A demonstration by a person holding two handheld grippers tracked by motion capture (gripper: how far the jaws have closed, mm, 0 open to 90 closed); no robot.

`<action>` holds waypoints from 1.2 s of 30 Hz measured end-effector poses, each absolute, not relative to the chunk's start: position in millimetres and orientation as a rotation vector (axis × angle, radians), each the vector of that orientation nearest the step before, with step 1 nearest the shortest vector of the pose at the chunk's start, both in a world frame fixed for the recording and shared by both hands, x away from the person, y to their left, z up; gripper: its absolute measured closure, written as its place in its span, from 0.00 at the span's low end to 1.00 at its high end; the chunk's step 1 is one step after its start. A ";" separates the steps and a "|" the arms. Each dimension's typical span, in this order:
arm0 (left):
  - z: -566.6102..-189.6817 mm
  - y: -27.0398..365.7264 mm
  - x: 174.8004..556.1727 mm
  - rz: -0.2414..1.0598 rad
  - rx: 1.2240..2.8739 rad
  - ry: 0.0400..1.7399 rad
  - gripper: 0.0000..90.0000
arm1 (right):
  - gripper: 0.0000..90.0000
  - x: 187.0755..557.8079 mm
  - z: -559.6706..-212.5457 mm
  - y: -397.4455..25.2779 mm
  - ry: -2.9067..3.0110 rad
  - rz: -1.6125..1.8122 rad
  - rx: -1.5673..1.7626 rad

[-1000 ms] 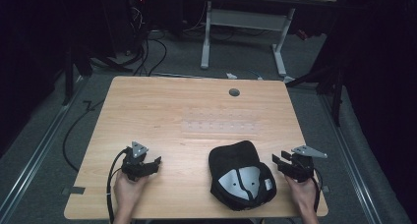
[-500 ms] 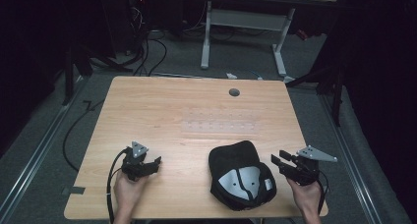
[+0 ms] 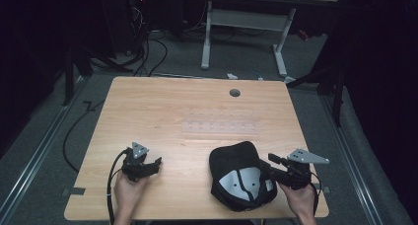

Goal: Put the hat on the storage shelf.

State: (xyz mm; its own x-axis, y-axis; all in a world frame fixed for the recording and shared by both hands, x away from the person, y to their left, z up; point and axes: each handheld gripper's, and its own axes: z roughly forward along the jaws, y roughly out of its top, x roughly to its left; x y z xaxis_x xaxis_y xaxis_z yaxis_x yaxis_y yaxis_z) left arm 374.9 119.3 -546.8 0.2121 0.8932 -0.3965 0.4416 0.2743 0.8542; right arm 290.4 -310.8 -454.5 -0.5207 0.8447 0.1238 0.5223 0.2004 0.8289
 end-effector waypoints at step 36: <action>-546.8 119.2 374.9 0.499 1.345 1.408 0.33 | 0.82 317.4 -496.3 -297.2 2.250 1.084 1.357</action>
State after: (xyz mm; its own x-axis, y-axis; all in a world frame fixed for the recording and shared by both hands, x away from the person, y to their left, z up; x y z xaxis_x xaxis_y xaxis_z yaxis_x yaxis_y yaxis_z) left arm 374.9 119.2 -546.8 0.2131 0.8926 -0.3972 0.4432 0.2740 0.8535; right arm 317.4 -297.2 -496.3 -0.5099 0.8514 0.1226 0.6265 0.2699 0.7312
